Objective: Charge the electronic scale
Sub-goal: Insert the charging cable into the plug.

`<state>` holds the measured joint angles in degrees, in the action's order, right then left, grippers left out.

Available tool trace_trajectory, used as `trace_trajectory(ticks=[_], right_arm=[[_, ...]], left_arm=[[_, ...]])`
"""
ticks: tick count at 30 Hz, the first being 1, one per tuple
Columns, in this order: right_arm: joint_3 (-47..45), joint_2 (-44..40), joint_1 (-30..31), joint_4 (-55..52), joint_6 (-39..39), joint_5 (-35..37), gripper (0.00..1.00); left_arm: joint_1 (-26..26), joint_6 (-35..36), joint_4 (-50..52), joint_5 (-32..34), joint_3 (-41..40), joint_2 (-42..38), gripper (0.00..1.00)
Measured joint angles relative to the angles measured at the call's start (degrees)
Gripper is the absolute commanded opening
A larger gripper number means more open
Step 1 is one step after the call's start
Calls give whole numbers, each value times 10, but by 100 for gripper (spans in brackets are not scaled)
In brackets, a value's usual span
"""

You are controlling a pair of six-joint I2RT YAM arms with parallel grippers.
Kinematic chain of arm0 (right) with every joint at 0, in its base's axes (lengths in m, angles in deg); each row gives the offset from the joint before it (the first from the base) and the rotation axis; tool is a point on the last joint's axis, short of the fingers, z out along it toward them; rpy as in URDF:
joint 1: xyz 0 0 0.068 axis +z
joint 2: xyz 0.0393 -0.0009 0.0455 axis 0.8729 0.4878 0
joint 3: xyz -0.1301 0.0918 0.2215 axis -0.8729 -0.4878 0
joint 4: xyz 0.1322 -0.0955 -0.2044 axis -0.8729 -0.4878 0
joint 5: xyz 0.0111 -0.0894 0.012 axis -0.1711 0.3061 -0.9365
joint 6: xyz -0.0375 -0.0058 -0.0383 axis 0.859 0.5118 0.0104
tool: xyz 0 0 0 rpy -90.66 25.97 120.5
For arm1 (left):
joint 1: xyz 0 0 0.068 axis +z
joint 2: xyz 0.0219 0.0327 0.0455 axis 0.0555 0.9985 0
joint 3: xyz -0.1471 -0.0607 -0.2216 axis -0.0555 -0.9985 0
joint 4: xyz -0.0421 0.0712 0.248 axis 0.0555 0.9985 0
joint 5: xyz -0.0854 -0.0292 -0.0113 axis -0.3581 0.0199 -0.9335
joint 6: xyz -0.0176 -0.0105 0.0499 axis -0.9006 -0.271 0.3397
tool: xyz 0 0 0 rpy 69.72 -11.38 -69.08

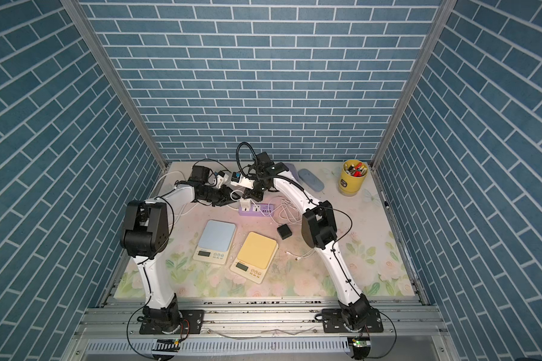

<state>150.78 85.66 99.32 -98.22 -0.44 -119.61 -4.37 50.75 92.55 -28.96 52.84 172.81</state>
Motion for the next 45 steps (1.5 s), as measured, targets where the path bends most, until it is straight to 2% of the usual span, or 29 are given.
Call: trace_trajectory(ticks=[18,26,28,29,30,31,33,34,35,36,38,45], right_arm=[[28,27,7,-6,9,34,0],[-44,-4,10,39,7,46,0],[-51,-8,11,45,4,49,0],[-53,-10,11,48,2,50,3],[-55,-14,12,53,-5,50,22],[-59,-17,12,55,-14,53,32],[-65,-19,12,50,-40,53,45],[-66,-19,13,45,-46,62,54],[-66,-19,13,38,-60,68,66],[-66,-17,13,30,-73,72,72],[-66,-16,13,24,-89,78,74],[-47,-39,5,16,-139,97,74]], left_arm=[[-3,12,19,13,21,10,28],[-3,20,43,22,36,12,28],[-3,24,53,29,42,13,31],[-3,27,61,35,47,13,34],[-3,32,66,41,50,13,37],[-3,36,73,47,55,13,39],[-3,48,90,62,66,12,42],[-3,55,99,69,73,12,43],[-3,62,110,78,82,12,44],[-3,70,123,86,92,11,46],[-3,89,147,105,112,4,47],[-2,149,215,175,148,-70,49]])
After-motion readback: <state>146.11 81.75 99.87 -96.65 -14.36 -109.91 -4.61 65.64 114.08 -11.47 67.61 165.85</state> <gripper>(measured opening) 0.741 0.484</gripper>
